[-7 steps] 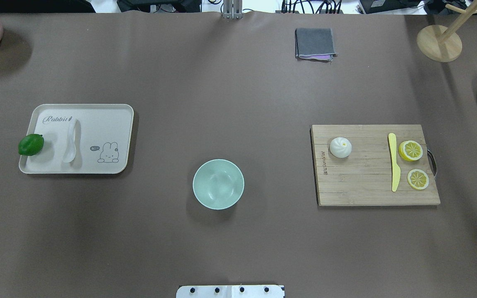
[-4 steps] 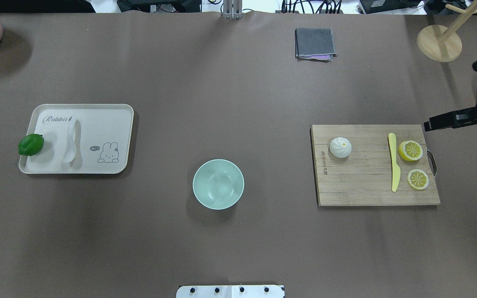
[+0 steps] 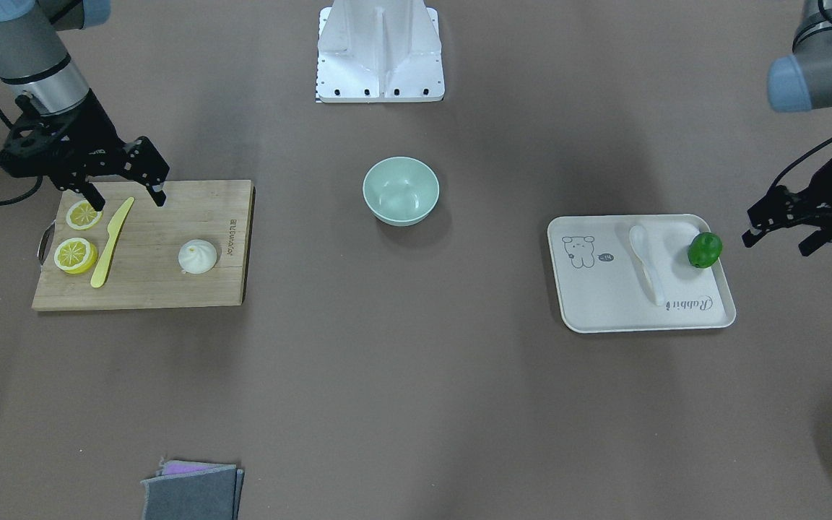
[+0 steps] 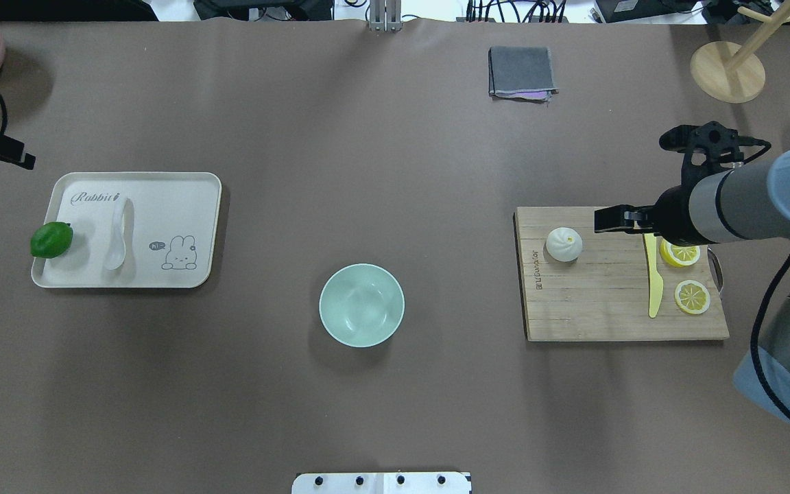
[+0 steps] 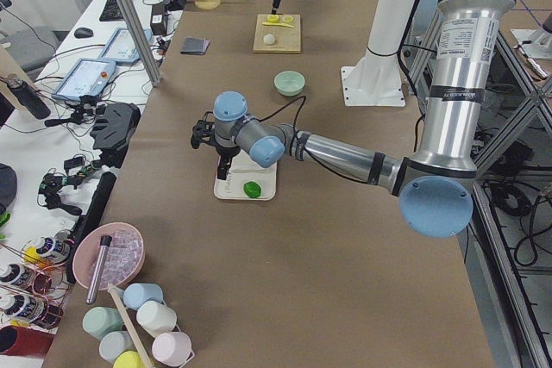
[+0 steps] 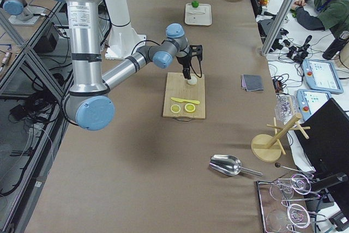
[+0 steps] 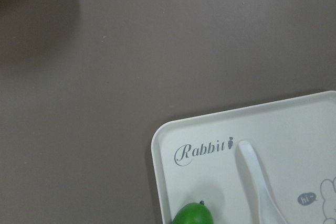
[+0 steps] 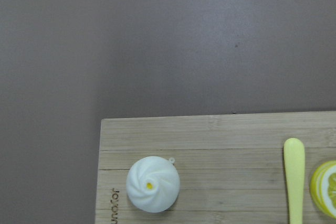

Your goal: Put spoon and bun in bowl

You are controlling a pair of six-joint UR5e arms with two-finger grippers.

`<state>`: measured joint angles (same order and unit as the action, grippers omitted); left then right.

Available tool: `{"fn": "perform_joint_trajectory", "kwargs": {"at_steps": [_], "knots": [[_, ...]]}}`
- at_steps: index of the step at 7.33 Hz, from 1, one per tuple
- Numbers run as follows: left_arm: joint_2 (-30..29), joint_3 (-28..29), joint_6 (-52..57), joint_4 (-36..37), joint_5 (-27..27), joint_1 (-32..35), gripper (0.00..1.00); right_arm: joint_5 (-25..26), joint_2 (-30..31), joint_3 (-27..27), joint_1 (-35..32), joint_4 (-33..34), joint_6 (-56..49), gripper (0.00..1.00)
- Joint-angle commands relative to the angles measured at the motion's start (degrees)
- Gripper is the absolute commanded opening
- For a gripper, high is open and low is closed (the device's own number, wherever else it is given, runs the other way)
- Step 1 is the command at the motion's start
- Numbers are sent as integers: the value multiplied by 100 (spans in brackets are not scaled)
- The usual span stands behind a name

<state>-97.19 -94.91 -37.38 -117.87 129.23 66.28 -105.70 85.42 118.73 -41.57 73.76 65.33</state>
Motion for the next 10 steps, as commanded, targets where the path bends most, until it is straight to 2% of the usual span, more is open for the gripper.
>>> {"fn": "perform_joint_trajectory", "kwargs": {"at_steps": [1,3,5,8,10], "knots": [[-413,612,-882,-648,-318,-395,85,478,-577,-33,428,821,340,98],[-678,737,-1410,-650,-888,-903,73,672,-711,-95,535,1079,341,98],[-644,728,-1526,-659,-1311,-1317,69,709,-711,-166,545,1079,262,96],[-179,693,-1517,-1026,-1348,-1503,61,709,-711,-148,527,1079,244,97],[-133,658,-1770,-1107,-1426,-1643,54,709,-702,-139,527,1079,244,97]]}}
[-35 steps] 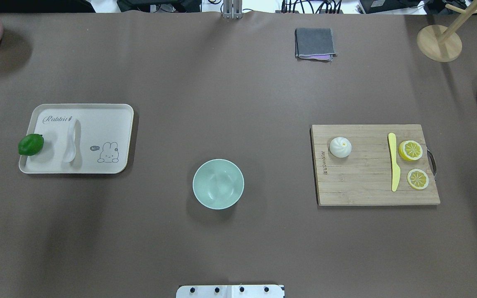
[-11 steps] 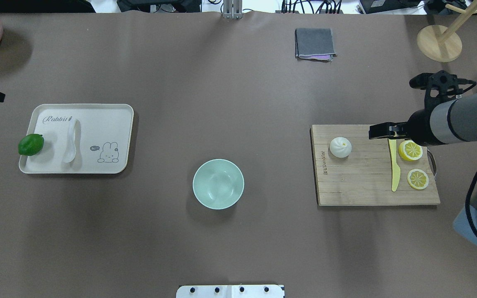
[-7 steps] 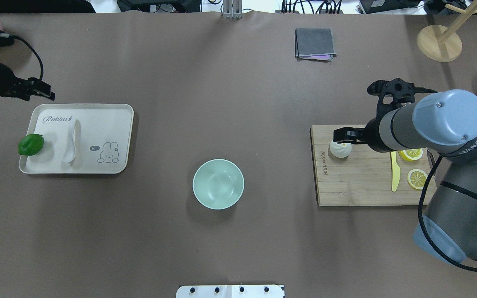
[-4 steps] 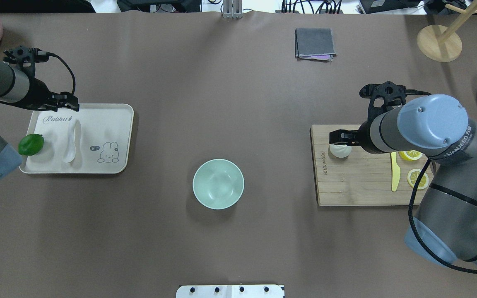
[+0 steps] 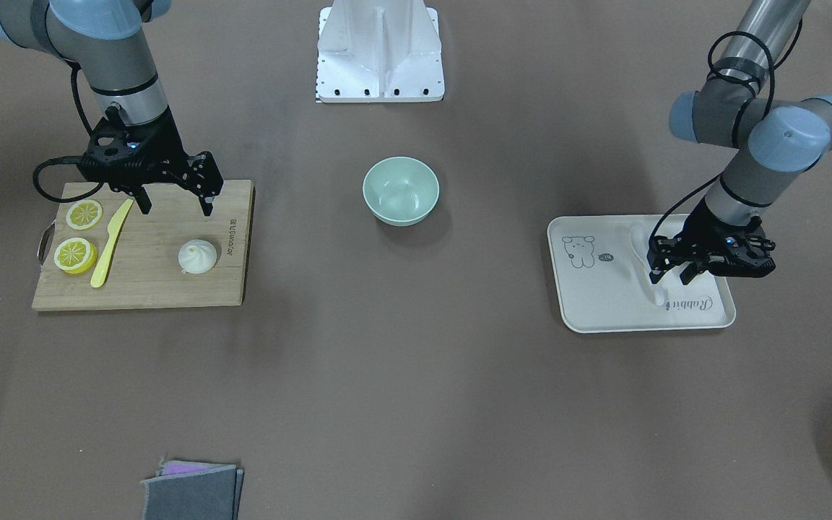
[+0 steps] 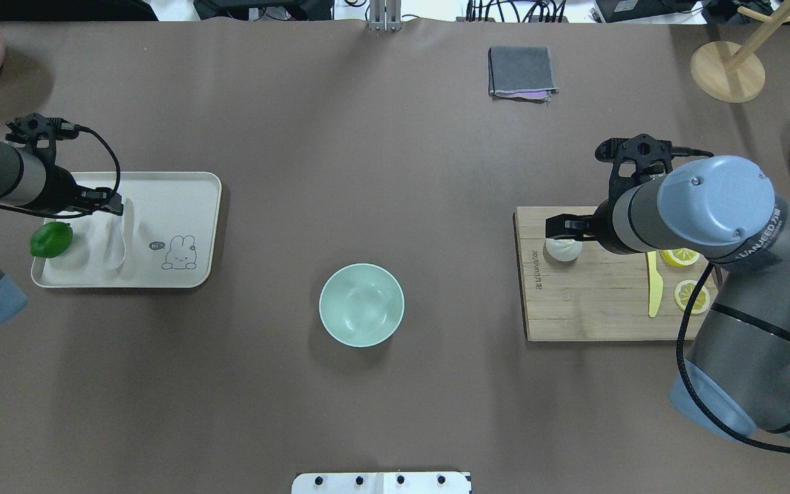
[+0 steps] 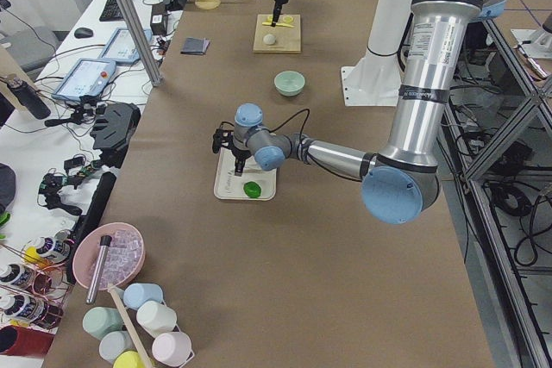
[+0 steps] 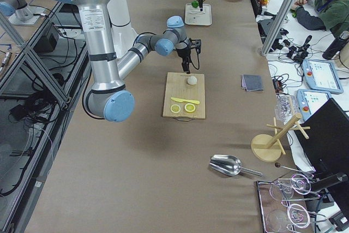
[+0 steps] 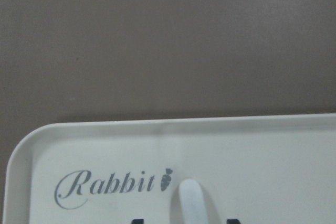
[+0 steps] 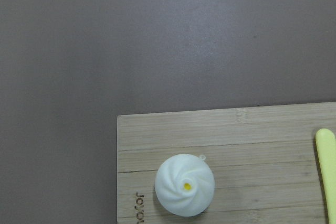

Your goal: Put spoon and bun in bowl

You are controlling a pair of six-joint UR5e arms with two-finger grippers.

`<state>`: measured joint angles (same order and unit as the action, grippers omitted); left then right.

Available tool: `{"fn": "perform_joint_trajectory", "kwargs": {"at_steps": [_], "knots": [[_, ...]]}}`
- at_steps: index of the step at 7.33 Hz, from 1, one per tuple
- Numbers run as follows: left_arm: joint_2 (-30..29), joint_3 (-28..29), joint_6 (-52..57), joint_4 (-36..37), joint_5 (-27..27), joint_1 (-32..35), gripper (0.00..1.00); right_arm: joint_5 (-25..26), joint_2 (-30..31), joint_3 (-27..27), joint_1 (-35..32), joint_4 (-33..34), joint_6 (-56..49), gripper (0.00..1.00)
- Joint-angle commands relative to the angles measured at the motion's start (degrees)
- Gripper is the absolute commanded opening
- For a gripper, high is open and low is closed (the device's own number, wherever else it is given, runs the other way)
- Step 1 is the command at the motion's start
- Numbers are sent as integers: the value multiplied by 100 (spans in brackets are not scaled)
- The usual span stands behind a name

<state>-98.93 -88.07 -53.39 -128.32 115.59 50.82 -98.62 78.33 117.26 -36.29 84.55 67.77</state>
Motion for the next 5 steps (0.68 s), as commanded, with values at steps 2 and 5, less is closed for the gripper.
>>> {"fn": "perform_joint_trajectory", "kwargs": {"at_steps": [2,5], "knots": [[31,-35,-216,-157,-71,-134,52,9,7,7,-1,0,0,97],[23,0,-207,-158,-107,-186,40,9,16,16,-1,0,0,97]]}}
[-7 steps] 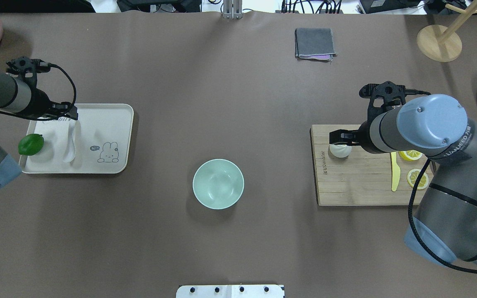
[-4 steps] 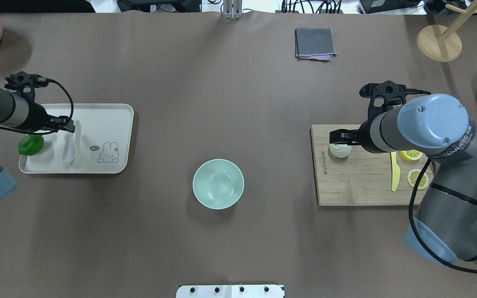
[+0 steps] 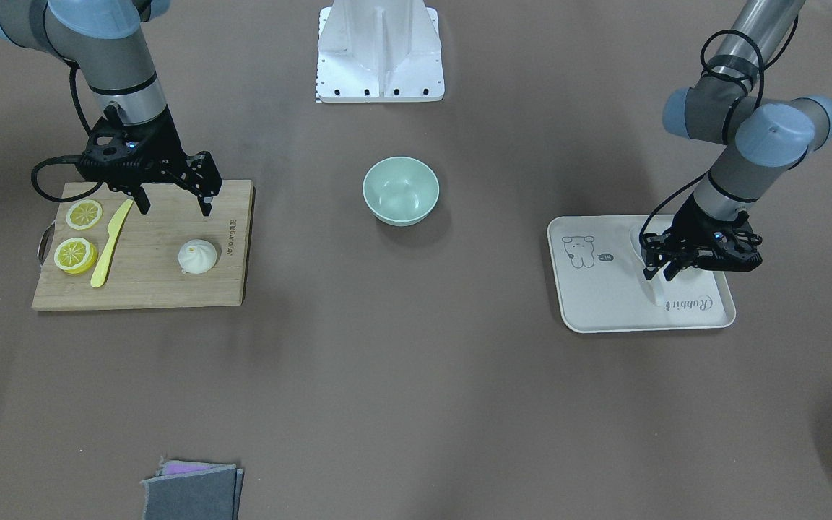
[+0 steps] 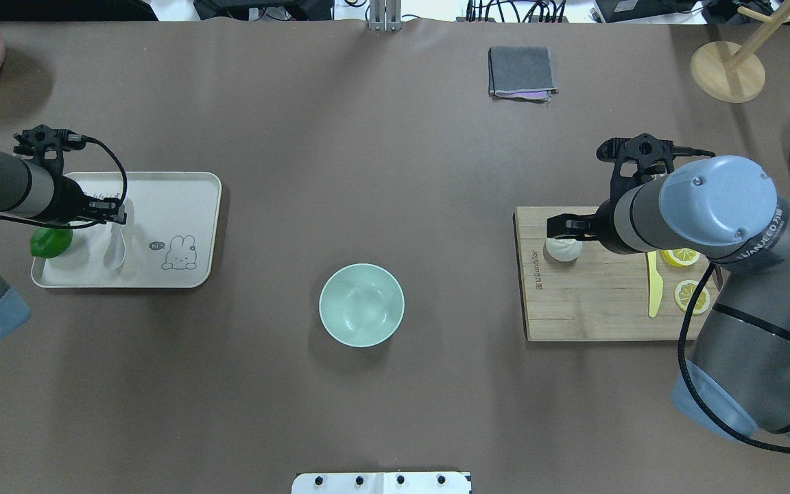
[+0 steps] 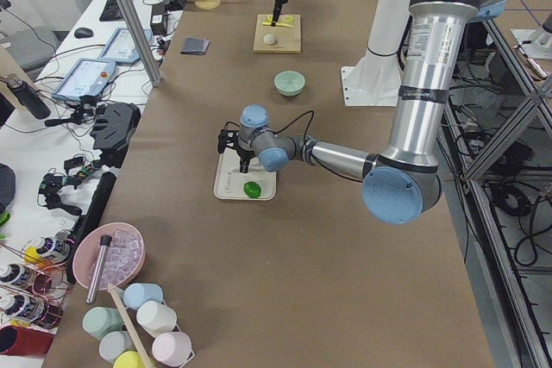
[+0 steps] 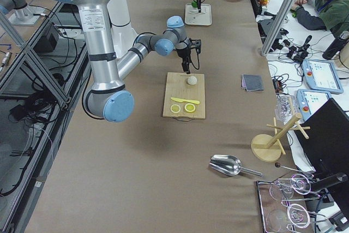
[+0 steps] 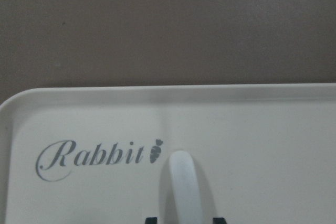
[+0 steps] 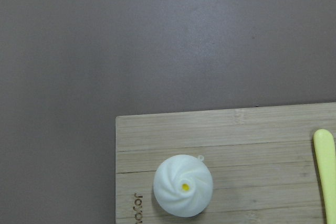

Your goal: Put spoon and bun in bowl

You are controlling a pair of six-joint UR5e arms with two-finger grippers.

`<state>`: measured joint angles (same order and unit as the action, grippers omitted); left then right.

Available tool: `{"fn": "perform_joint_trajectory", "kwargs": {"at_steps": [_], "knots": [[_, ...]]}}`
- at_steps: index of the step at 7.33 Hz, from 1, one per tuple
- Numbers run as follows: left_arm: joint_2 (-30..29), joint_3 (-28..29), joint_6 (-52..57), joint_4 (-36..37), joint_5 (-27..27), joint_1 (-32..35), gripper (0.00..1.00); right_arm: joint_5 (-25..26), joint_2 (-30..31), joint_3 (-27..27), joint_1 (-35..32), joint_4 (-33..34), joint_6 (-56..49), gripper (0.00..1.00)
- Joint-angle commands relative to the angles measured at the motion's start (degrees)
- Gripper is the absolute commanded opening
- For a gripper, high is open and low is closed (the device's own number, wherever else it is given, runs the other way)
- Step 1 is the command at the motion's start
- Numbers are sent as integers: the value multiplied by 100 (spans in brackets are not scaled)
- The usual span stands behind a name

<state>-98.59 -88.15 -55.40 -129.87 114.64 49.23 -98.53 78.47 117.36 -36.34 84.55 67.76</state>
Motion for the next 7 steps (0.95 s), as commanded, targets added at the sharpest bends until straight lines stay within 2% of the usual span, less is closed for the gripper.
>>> {"fn": "perform_joint_trajectory", "kwargs": {"at_steps": [1,2,3,5,6,7], "knots": [[-28,8,-6,-3,-11,-27,35,0,2,6,-5,0,0,97],[-46,-9,-6,-3,-11,-27,24,0,2,6,-5,0,0,97],[-63,-36,-6,-3,-11,-27,3,0,2,6,-5,0,0,97],[-90,-472,-49,84,41,-18,0,0,2,6,-5,0,0,97],[-142,-728,-389,154,59,-27,0,9,2,6,-5,0,0,97],[-456,-861,-1080,250,59,-27,0,27,2,6,4,0,0,97]]}}
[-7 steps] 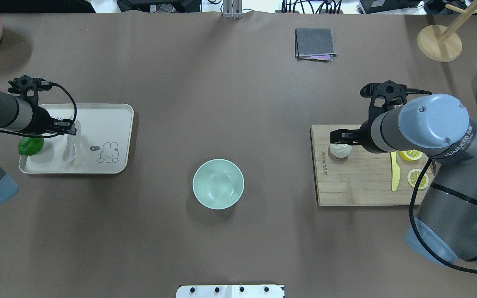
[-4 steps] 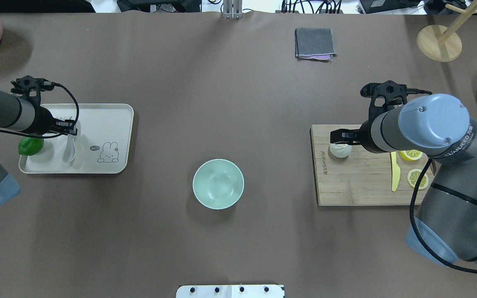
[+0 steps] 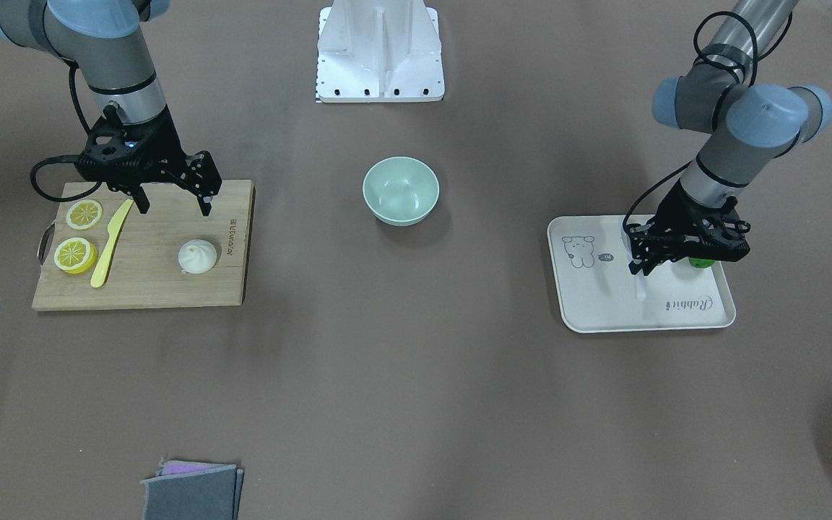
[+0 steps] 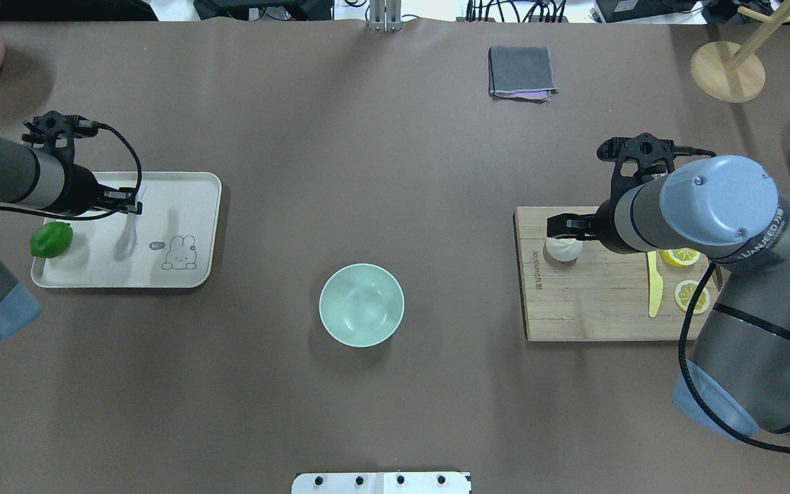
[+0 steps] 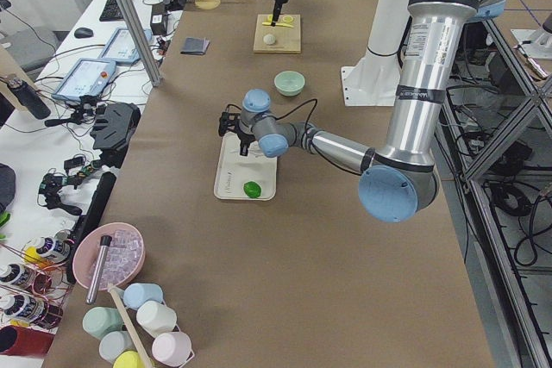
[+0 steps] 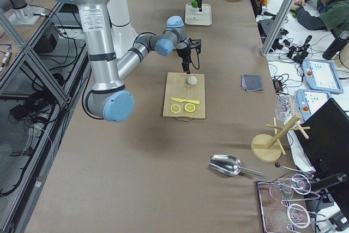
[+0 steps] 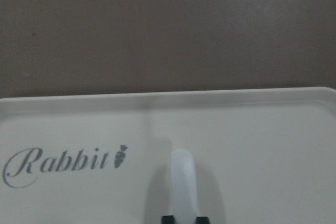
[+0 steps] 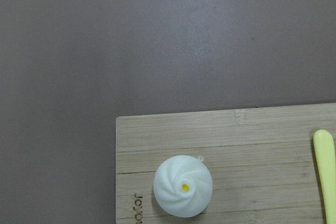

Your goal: Put spoon and bun in bowl

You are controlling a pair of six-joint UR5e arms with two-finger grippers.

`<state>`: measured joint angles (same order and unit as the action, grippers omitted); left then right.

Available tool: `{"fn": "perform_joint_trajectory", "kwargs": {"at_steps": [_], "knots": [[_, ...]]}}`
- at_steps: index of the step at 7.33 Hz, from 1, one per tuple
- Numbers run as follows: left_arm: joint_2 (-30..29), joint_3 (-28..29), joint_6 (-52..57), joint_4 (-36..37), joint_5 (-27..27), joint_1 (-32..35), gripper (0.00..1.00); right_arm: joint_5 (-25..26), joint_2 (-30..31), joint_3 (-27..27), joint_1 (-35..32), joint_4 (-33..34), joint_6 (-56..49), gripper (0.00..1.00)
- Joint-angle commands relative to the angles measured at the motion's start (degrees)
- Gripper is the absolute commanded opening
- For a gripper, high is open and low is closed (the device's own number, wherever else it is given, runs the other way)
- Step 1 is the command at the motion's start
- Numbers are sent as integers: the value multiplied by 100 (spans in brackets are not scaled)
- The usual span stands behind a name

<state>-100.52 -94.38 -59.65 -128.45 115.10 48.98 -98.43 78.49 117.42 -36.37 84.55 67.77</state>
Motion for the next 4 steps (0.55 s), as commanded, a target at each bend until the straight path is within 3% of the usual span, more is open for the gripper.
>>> {"fn": "perform_joint_trajectory", "kwargs": {"at_steps": [1,3,4], "knots": [[-606,-265,-1323,118,-14,-202,0,43,0,-9,7,0,0,97],[-1169,-379,-2300,118,-284,-765,0,60,0,-9,16,0,9,97],[-1398,-449,-2758,118,-817,-1324,0,78,0,-9,16,0,17,97]]}}
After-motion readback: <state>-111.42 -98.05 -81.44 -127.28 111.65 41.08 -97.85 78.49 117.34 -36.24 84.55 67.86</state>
